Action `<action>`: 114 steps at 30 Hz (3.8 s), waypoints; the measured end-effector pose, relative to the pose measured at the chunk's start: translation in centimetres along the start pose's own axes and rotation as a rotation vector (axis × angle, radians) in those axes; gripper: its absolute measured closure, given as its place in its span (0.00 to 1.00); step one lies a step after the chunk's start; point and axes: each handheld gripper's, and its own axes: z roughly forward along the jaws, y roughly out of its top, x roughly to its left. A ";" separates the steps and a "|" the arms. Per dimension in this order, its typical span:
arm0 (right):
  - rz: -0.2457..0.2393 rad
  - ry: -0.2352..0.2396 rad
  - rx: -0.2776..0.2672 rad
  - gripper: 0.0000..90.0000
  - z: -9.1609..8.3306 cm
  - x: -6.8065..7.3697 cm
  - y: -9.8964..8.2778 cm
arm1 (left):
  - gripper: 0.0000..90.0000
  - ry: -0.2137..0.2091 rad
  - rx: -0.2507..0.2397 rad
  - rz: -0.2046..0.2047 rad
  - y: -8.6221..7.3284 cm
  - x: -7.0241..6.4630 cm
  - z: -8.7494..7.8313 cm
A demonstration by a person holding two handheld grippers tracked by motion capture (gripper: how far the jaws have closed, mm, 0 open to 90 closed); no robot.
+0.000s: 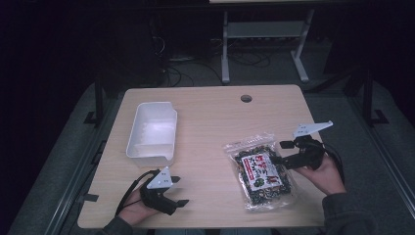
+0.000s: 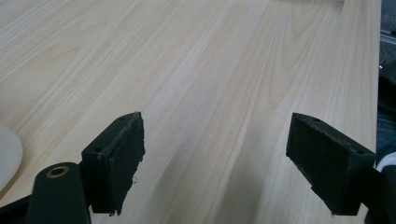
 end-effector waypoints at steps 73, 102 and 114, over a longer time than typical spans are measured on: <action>0.101 0.011 -0.035 1.00 -0.8 -6.0 4.6 | 0.23 -0.132 -0.039 0.007 5.6 -2.3 4.8; -0.016 -0.002 -0.225 1.00 -6.6 -1.9 6.4 | 0.70 -0.378 -0.263 -0.261 10.3 -0.8 12.1; -0.008 0.043 -0.304 0.83 -7.3 -2.0 4.1 | 0.82 -0.324 -0.237 -0.153 10.8 -0.1 9.0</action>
